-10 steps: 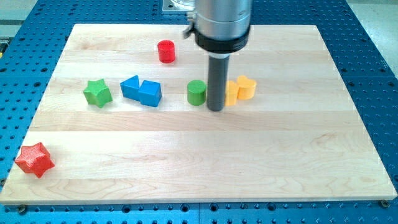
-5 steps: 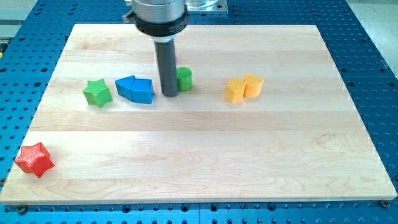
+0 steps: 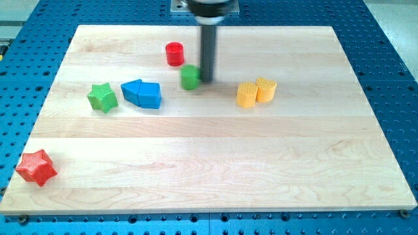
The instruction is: Place the green blocks in between the blue triangle and the red star
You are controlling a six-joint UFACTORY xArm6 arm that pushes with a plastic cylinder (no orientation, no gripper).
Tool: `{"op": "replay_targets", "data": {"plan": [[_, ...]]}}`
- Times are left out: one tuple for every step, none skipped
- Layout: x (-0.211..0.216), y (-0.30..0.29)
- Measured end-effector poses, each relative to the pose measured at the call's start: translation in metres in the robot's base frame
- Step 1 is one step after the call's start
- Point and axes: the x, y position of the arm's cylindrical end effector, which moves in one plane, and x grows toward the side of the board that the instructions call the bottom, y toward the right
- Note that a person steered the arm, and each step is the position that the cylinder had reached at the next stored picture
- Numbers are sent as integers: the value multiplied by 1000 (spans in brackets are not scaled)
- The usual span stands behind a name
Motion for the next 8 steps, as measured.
{"op": "replay_targets", "data": {"plan": [[0, -66], [0, -41], [1, -42], [2, -65], [3, -90], [9, -106], [9, -121], [9, -141]]}}
